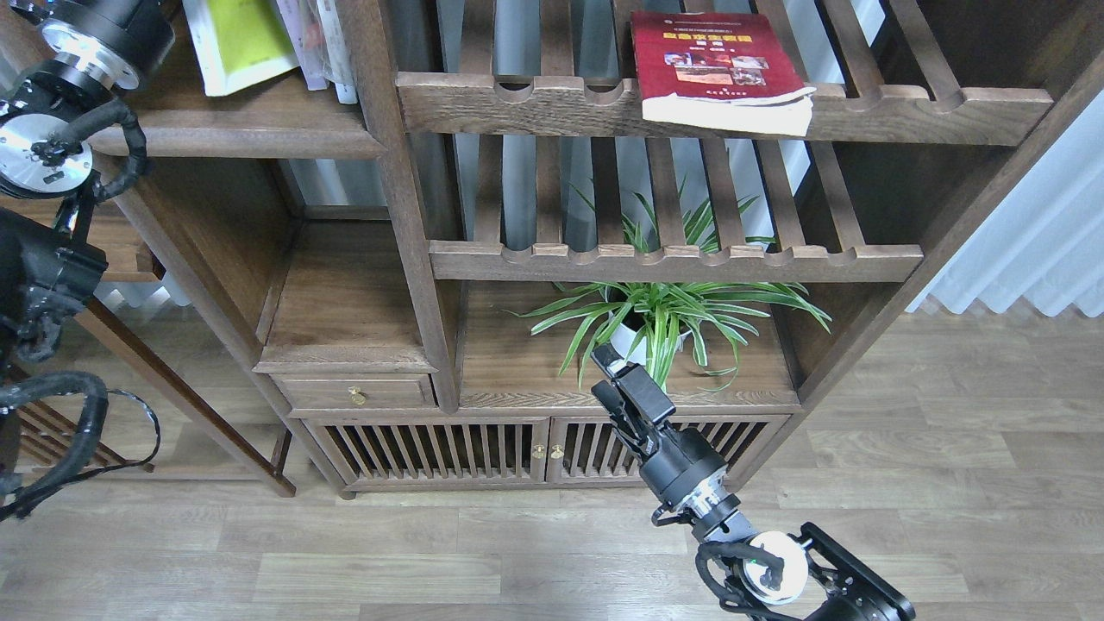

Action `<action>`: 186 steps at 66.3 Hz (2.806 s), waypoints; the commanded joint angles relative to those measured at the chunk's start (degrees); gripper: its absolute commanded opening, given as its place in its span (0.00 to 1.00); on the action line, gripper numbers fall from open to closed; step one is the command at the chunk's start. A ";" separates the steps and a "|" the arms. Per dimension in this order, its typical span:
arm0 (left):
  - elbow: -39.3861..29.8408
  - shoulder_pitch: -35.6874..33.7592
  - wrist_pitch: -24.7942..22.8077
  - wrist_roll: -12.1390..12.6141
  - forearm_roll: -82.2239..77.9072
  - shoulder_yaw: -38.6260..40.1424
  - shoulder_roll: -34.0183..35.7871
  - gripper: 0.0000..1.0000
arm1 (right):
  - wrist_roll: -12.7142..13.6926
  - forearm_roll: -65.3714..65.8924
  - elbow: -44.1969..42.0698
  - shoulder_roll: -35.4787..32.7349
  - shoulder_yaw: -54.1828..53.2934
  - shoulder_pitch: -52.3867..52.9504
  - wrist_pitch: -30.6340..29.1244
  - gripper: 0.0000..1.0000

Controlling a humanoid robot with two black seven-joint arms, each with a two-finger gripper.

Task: Organize books on shelf
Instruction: 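Withdraw the left gripper down and away from the upper shelf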

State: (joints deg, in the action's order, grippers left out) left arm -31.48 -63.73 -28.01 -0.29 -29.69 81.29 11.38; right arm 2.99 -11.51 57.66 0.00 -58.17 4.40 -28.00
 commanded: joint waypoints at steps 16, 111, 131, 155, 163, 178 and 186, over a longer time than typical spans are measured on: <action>-0.25 -0.08 0.01 -8.67 7.71 0.00 -1.19 0.70 | 0.00 0.00 0.00 0.00 -0.28 -0.09 0.00 0.99; -17.91 11.60 0.01 -15.71 24.67 0.36 -5.67 0.90 | -0.17 -0.44 -0.09 0.00 -0.45 -0.70 0.00 0.99; -20.90 17.93 0.01 -16.41 27.23 -0.17 -6.11 0.99 | -0.17 -1.15 -0.09 0.00 -0.45 -0.62 0.00 0.99; -35.05 30.68 0.01 -15.97 27.23 -1.93 -6.11 1.00 | -0.17 -1.15 -0.09 0.00 -0.28 -0.62 0.00 0.99; -38.83 33.58 0.01 -15.97 27.23 -1.67 -6.20 1.00 | -0.17 -1.15 -0.18 0.00 -0.28 -0.70 0.00 0.99; -41.38 40.35 0.01 -15.97 27.23 -0.17 -9.19 1.00 | -0.35 -2.20 -0.70 0.00 -0.45 -0.62 0.00 0.99; -41.91 44.82 0.01 -15.97 27.32 -0.08 -10.15 1.00 | -0.44 -3.69 -0.53 0.00 -0.45 -0.53 0.00 0.99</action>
State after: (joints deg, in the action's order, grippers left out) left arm -72.91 -22.84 -28.00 -16.27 -2.47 81.09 2.20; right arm 2.64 -14.00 56.92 0.00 -58.61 3.78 -28.00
